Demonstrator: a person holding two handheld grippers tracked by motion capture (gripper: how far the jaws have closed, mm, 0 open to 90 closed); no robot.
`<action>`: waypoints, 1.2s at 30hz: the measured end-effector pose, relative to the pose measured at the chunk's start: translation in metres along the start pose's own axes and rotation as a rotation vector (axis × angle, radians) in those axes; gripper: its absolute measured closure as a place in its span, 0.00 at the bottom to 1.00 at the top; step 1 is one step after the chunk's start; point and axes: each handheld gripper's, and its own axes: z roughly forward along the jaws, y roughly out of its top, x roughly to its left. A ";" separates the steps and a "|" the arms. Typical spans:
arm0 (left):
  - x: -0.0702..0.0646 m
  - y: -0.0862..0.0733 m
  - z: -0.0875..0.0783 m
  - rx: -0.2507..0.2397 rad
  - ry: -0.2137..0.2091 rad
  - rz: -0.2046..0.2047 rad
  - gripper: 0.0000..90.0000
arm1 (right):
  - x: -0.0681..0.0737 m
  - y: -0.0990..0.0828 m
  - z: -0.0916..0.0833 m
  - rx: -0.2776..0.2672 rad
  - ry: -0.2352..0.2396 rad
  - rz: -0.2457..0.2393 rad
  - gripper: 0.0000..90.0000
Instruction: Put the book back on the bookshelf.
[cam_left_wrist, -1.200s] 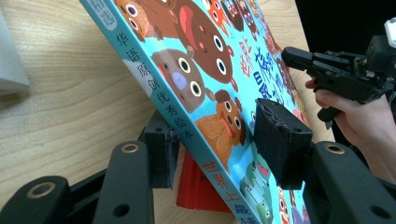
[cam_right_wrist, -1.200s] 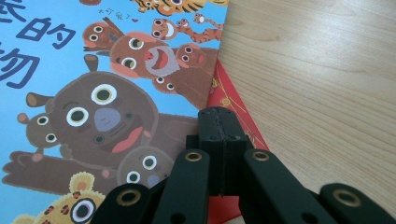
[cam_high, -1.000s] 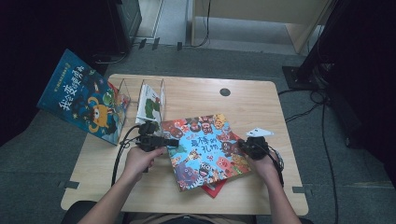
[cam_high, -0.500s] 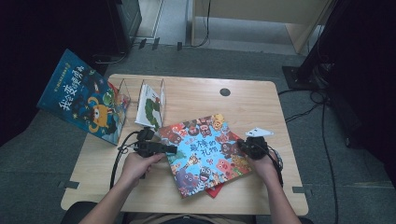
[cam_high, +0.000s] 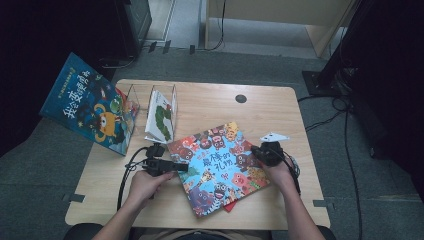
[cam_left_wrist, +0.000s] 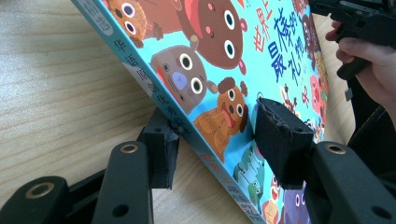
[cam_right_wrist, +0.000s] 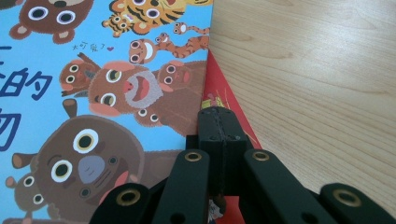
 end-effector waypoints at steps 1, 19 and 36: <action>0.001 0.000 0.000 0.006 0.002 -0.001 0.57 | 0.000 0.001 0.001 -0.001 -0.004 0.000 1.00; -0.005 0.012 0.001 -0.031 -0.123 -0.019 0.63 | -0.001 0.002 0.002 0.000 -0.001 0.080 1.00; -0.014 0.020 -0.009 -0.041 -0.136 0.055 0.68 | 0.000 0.005 0.001 -0.021 0.012 0.058 1.00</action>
